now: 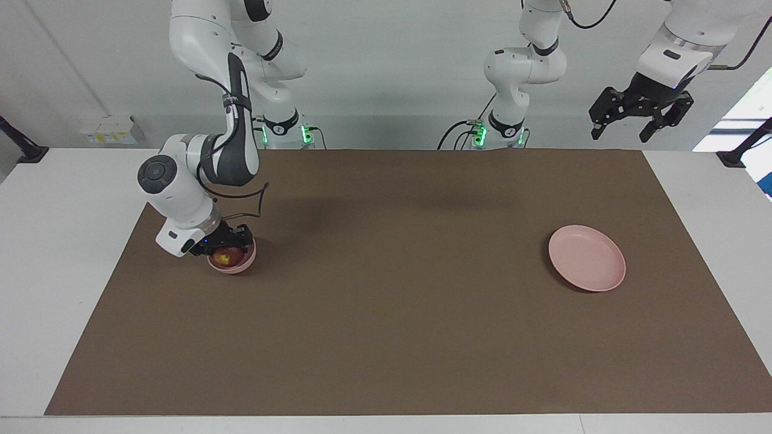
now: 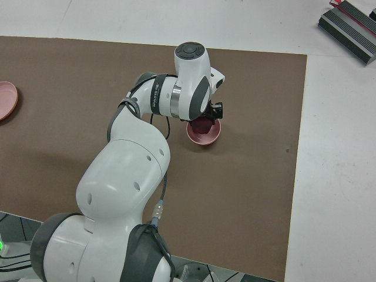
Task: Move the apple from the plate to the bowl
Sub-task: 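Lower the apple into the small pink bowl with the right gripper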
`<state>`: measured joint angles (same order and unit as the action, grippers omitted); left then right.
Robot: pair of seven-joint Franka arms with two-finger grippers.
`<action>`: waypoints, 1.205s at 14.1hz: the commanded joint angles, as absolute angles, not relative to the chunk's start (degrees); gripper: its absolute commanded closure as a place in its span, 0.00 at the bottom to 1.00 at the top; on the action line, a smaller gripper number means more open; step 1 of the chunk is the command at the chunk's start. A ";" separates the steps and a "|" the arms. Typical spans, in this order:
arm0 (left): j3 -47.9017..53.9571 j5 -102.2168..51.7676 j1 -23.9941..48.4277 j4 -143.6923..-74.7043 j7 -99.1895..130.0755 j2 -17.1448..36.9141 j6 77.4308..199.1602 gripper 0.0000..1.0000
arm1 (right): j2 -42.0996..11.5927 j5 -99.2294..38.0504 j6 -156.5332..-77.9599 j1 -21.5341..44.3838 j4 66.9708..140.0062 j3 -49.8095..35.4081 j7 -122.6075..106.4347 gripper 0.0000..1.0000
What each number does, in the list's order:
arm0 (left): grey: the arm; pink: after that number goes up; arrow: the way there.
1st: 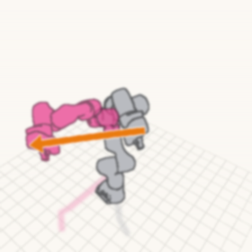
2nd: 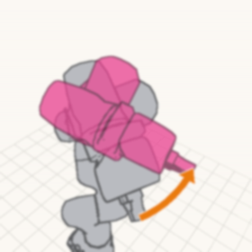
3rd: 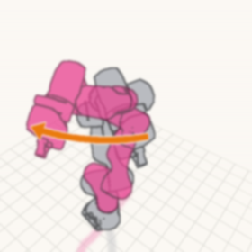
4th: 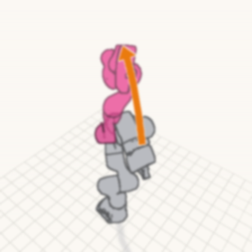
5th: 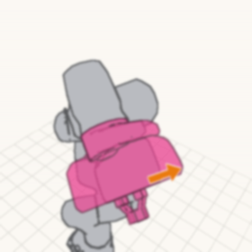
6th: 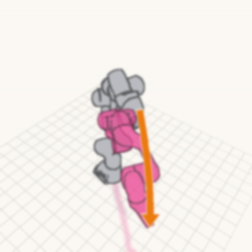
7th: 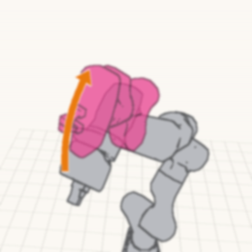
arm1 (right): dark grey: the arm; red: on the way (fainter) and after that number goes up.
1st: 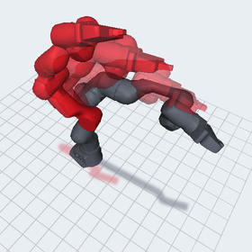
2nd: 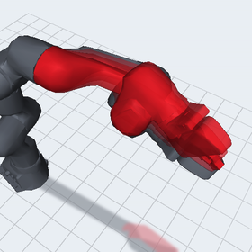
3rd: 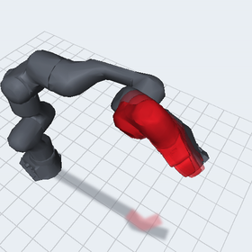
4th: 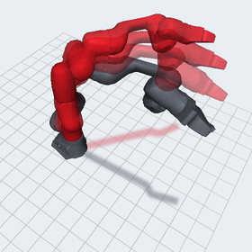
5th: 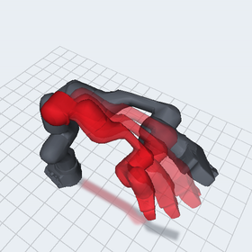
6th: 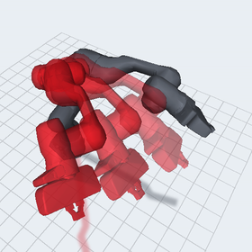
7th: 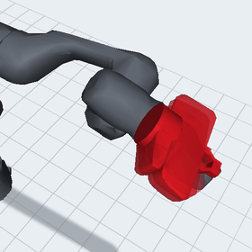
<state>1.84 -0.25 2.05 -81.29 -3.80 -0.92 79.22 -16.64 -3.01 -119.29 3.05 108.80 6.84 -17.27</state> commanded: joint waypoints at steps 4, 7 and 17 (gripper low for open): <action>0.97 -0.26 2.99 -85.34 -3.60 -3.96 79.80 0.00 | -17.40 -2.19 -120.24 2.46 108.29 6.33 -17.75 1.00; 0.97 -1.76 2.90 -85.08 -4.13 -3.69 81.30 0.00 | -17.58 -2.81 -120.23 2.64 107.58 6.33 -15.47 1.00; -1.93 -1.41 5.45 -85.34 -3.95 -3.96 81.04 0.00 | -19.16 -3.08 -121.03 3.08 107.31 6.24 -13.27 1.00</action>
<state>0.01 -1.20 3.85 -83.25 -3.80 -2.31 79.79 -18.53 -3.05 -120.28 3.40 108.10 6.57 -14.24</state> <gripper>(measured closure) 0.000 0.220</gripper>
